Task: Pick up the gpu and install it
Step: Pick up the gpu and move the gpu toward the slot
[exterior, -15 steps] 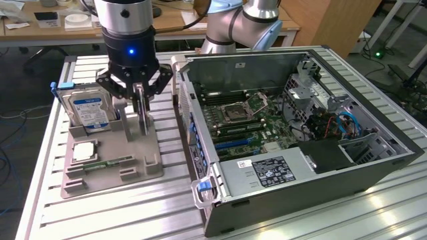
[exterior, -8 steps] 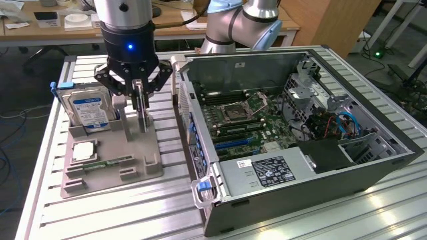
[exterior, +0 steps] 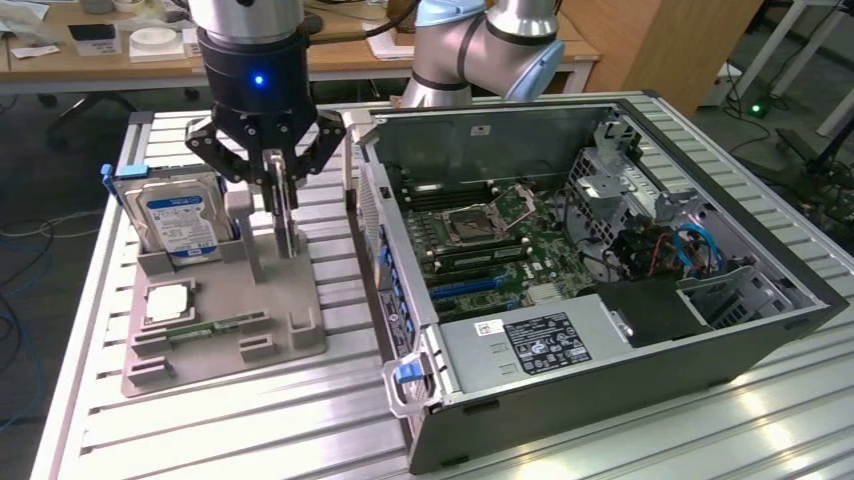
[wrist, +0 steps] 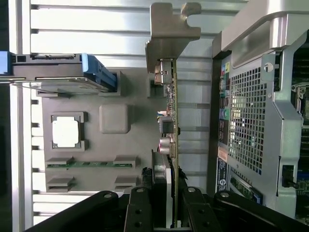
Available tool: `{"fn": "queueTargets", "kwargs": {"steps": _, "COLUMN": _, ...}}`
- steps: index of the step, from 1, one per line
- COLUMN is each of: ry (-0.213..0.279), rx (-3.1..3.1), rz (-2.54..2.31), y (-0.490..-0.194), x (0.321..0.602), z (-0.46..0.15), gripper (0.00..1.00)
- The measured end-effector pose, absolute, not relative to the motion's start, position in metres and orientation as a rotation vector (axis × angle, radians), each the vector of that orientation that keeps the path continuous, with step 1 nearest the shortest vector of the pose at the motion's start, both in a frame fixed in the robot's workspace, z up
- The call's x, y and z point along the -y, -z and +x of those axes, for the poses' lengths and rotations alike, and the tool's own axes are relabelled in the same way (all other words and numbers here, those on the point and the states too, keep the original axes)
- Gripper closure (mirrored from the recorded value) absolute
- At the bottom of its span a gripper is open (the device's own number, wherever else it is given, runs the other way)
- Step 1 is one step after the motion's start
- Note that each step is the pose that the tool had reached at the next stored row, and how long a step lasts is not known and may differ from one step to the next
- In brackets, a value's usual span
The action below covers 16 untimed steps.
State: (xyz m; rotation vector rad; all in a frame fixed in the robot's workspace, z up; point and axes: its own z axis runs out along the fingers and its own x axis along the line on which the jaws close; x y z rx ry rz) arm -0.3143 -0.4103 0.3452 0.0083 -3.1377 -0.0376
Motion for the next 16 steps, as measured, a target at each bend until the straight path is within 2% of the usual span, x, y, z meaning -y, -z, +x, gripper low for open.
{"fn": "queueTargets", "kwargs": {"steps": 16, "ry": 0.038, "rx": 3.138, "rz": 0.008, "y": -0.366, "x": 0.410, "z": -0.314, "gripper": 0.72}}
